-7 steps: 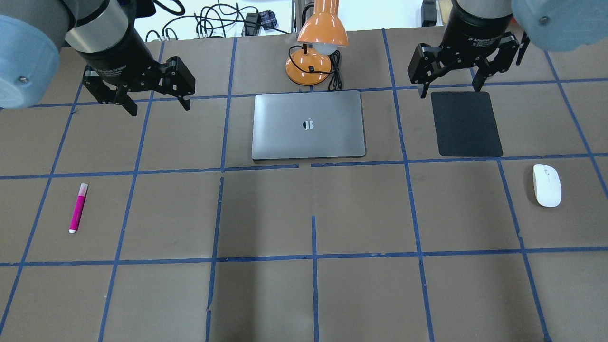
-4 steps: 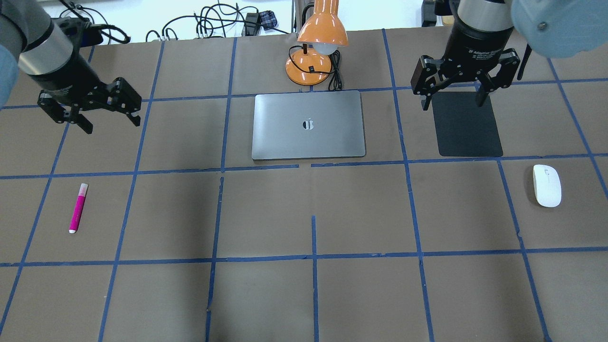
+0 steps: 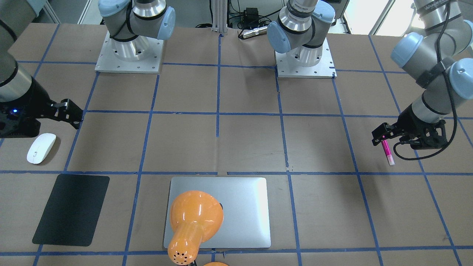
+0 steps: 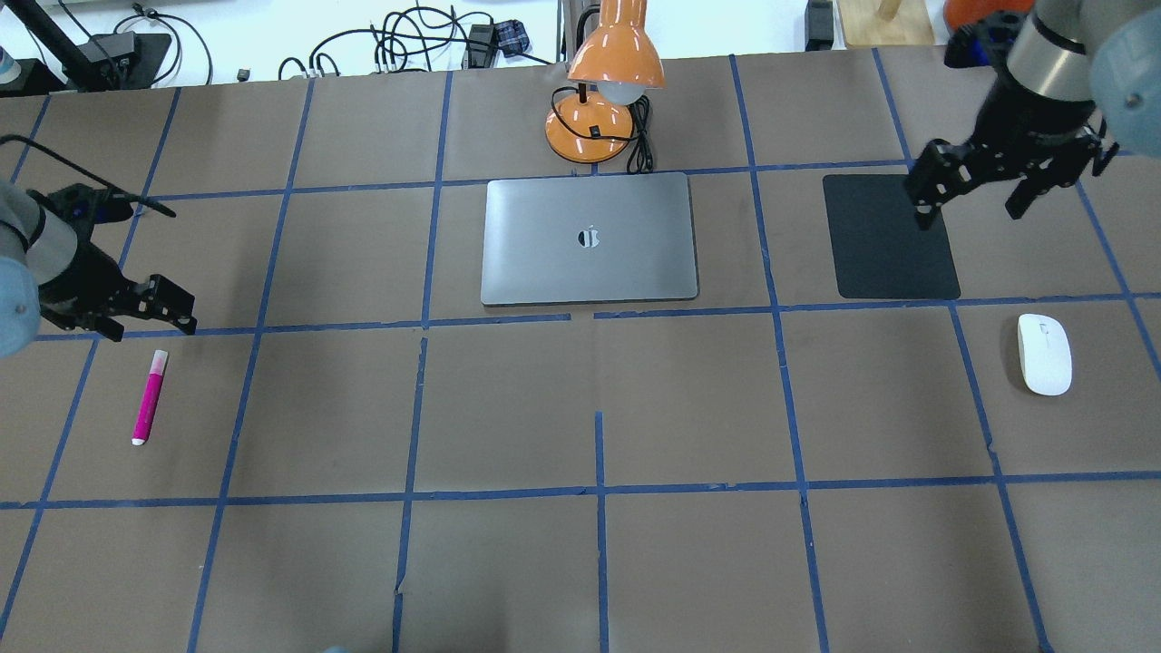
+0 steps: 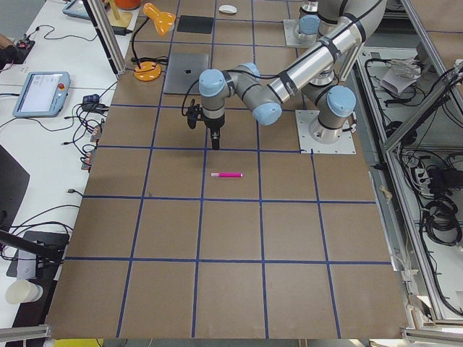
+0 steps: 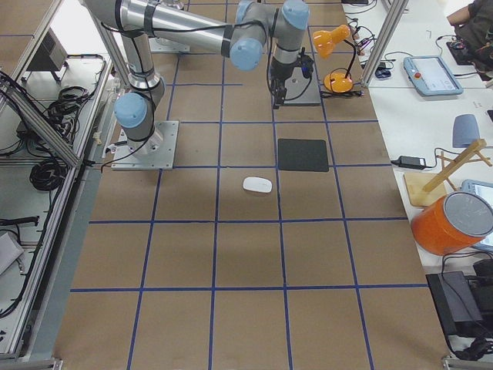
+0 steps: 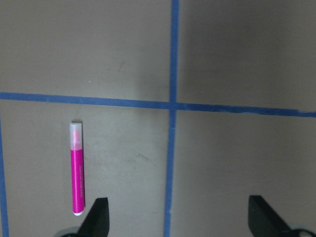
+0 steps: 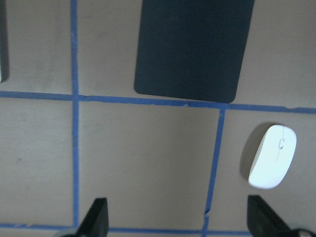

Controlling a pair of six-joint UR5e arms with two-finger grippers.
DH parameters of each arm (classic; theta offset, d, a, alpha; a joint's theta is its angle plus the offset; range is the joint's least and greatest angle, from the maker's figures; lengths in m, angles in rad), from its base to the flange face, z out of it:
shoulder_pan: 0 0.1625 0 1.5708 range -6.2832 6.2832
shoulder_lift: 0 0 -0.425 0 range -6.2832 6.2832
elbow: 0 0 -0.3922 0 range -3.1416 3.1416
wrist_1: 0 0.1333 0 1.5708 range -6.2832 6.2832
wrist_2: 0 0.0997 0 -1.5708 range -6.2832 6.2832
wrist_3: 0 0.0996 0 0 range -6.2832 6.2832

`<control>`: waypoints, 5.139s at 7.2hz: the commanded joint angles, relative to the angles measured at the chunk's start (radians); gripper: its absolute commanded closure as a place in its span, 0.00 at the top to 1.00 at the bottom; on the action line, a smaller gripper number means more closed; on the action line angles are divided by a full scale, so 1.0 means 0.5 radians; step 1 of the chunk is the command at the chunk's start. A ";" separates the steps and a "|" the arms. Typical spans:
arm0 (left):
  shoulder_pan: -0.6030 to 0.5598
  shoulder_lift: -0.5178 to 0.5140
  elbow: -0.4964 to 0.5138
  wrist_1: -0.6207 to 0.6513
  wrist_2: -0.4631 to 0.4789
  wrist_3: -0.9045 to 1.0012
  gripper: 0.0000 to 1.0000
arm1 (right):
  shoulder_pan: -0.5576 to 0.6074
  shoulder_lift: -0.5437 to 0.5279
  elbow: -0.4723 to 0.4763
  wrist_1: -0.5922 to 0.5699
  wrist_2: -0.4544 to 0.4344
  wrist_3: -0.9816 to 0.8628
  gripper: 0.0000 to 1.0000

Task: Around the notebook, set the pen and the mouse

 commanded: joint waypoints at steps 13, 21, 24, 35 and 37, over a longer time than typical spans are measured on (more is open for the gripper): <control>0.106 -0.229 0.163 -0.171 0.005 -0.251 0.00 | -0.702 0.457 0.719 -1.211 0.041 -0.499 0.76; -1.026 -0.246 0.438 -0.317 -0.287 -3.004 0.00 | -0.009 0.705 -0.007 -0.917 0.112 0.117 0.00; -1.525 -0.357 0.444 -0.147 -0.397 -3.786 0.00 | 0.013 0.850 -0.045 -0.923 0.109 0.111 0.00; -1.932 -0.575 0.316 0.151 -0.253 -4.679 1.00 | 0.469 0.222 -0.159 -0.129 0.155 0.540 1.00; -1.883 -0.477 0.355 0.105 -0.247 -4.341 1.00 | 0.580 -0.014 -0.159 0.189 0.176 0.727 1.00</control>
